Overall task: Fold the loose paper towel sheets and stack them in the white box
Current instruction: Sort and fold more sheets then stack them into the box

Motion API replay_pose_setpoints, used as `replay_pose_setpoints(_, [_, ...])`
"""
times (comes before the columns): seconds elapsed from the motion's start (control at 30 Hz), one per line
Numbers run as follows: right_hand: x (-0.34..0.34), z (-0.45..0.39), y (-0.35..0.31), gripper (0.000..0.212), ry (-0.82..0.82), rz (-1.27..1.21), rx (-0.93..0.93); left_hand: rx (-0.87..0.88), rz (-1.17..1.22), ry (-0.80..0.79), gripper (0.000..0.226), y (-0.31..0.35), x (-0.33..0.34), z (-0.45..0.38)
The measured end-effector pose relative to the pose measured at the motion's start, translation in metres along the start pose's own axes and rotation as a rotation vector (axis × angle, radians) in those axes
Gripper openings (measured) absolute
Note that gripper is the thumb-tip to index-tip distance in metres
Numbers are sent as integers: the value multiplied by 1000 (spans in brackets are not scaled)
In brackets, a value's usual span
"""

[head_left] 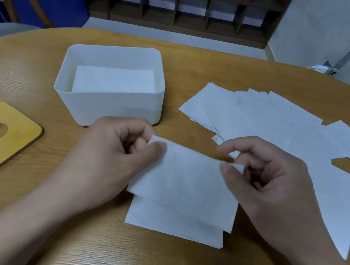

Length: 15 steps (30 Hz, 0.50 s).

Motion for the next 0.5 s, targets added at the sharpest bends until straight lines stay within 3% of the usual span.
replay_pose_setpoints(0.17, [21, 11, 11, 20, -191, 193, -24, 10, -268, -171, 25, -12, 10, 12])
replay_pose_setpoints(0.27, [29, 18, 16, 20, -253, 395, -117, 106, -451, -168, 20, -11, 15, 18])
replay_pose_setpoints(0.43, [14, 10, 10, 24, -173, 442, -161, 266, -455, -117, 21, 3, 9, 16])
replay_pose_setpoints(0.5, [18, 10, 9, 22, -195, 378, -134, 270, -447, -166, 33, 4, 9, 17])
Point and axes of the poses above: each hand's wrist, its own z-axis away from the middle knuckle, its own x-axis out of the palm, y = z × x, the point moved 10 cm from there along -z, towards the middle knuckle, and after that the axes turned 15 degrees about y, right-handed, at the moved point
